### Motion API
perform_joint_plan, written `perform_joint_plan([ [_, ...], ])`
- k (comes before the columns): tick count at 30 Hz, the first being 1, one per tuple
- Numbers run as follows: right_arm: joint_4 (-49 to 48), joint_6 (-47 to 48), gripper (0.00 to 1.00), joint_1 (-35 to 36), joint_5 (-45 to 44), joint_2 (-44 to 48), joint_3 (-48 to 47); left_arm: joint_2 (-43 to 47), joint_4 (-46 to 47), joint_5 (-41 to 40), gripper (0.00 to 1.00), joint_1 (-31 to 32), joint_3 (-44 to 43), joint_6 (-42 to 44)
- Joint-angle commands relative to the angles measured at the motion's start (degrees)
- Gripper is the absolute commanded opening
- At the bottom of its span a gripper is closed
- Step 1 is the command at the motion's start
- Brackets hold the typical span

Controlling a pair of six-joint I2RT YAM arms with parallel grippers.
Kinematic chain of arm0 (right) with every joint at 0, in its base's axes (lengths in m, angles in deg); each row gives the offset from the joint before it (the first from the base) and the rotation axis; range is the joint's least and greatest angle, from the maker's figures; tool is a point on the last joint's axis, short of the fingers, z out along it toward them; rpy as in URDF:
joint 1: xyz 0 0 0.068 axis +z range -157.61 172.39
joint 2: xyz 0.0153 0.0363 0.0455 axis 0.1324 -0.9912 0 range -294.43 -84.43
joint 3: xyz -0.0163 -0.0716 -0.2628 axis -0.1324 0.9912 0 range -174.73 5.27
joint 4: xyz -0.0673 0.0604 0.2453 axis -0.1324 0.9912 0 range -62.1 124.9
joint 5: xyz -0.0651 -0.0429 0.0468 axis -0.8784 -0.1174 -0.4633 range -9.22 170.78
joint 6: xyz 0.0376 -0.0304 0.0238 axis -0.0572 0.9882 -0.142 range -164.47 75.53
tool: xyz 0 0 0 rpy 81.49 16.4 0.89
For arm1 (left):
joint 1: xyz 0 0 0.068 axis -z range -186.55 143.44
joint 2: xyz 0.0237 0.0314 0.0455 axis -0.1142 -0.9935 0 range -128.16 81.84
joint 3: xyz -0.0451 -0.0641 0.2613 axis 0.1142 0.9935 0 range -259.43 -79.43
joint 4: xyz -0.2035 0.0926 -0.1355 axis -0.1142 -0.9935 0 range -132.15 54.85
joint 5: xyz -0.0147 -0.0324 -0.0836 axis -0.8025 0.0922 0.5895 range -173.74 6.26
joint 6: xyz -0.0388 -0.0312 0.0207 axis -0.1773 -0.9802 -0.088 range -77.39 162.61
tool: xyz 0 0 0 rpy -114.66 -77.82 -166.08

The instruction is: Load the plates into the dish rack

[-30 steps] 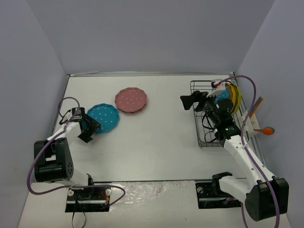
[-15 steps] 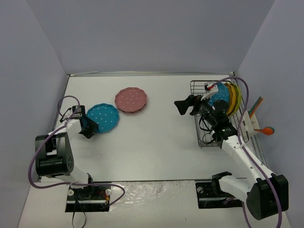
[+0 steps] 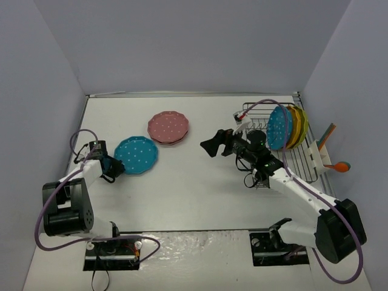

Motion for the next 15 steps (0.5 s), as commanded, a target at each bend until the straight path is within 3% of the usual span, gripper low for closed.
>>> perform_joint_plan([
  [1,-9.95,-8.61,1.00,5.73,-1.99,-5.34,0.56,7.00,-4.39,5.43,0.00,0.70,4.12,1.90],
  [8,-16.70,-19.65,1.00,10.66,-2.79,-15.91,1.31,16.59,-2.72,14.64,0.00,1.51,8.59,-3.14],
  [15,-23.31,-25.77,1.00,12.64,-0.92,-25.24,0.31,19.47,0.54,18.44,0.00,5.36,8.16,-7.30],
])
